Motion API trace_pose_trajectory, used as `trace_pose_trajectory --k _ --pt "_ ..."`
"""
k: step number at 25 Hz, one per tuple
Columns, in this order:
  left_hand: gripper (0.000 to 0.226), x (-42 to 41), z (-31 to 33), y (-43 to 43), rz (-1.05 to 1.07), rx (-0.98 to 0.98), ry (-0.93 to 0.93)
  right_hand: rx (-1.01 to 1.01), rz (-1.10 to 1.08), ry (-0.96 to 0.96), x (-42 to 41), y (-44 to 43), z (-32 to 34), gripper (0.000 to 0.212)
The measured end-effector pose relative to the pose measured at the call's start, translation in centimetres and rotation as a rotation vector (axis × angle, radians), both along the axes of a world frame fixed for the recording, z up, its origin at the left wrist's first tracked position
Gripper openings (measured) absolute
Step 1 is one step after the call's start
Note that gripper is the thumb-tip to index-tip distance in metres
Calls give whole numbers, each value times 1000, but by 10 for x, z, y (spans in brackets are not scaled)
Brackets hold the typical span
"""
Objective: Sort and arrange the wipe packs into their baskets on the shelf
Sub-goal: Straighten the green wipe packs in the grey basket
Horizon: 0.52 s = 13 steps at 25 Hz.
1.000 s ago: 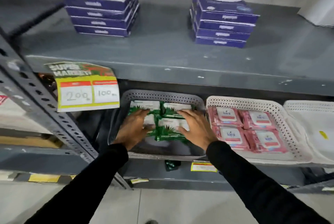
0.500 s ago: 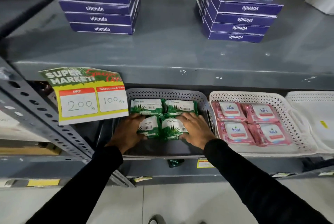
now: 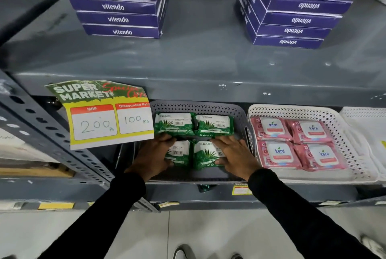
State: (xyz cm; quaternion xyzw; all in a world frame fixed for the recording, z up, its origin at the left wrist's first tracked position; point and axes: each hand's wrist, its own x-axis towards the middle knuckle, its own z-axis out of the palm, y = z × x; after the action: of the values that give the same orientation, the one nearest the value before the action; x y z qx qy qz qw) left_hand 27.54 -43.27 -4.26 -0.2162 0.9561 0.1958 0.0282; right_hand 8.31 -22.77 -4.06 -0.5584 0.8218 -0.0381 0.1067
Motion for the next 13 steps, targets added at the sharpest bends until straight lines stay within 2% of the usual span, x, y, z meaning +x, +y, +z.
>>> trace_pose_trajectory --k 3,6,8,13 --pt "82 -3 6 1 0 25 -15 17 -2 -44 2 0 6 79" --pt "65 -16 17 3 61 -23 185 -223 -105 -79 4 -14 17 72" --pt "56 -35 20 3 106 -71 265 -283 -187 -32 1 -34 21 66" --pt "55 -60 -9 -4 93 -97 187 -119 -343 -89 -1 -72 -4 62"
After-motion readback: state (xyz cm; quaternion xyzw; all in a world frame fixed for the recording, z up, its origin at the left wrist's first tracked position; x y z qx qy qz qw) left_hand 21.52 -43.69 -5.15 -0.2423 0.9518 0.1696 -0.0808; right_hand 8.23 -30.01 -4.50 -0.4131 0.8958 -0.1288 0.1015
